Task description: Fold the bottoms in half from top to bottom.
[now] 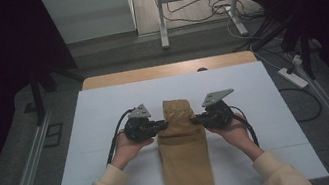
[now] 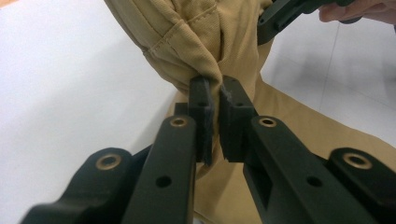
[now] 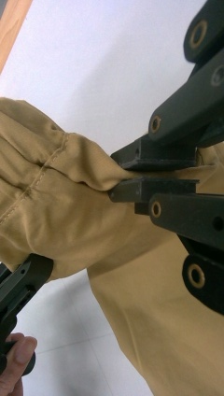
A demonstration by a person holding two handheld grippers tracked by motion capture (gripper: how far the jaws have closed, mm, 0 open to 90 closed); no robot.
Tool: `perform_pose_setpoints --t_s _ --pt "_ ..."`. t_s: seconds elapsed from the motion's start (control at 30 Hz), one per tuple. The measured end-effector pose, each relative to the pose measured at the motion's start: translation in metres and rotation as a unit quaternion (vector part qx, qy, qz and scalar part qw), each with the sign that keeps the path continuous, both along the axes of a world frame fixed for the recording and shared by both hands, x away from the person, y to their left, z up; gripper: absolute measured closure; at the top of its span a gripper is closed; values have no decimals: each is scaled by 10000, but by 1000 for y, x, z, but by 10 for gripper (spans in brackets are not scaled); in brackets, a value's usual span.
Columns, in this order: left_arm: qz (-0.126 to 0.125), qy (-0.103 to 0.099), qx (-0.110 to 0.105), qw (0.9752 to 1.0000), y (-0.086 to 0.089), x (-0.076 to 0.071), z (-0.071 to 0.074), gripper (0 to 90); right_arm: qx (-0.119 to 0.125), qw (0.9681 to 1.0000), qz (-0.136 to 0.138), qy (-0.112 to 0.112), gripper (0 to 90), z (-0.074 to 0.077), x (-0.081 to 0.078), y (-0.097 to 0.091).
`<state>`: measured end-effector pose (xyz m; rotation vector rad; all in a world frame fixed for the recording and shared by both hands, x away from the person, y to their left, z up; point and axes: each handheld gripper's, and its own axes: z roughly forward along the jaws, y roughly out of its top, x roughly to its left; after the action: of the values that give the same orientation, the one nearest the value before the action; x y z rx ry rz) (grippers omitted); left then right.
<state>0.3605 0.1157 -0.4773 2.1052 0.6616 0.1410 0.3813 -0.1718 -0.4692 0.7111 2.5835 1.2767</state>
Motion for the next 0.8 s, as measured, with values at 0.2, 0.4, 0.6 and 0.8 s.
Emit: perform_pose_setpoints --t_s 0.2,0.4,0.6,0.8 --pt "-10 5 -14 10000 0 -5 -3 838 61 10000 44 -21 845 -3 -8 -2" --pt "-30 14 -8 10000 1 -9 -3 837 118 9999 68 -15 845 -5 -13 -3" --pt "-53 33 -26 10000 3 -13 -5 835 156 9998 114 -19 845 -5 -20 -3" --pt "-50 77 -17 10000 3 -19 -10 833 126 9998 155 7 845 -10 -25 -2"
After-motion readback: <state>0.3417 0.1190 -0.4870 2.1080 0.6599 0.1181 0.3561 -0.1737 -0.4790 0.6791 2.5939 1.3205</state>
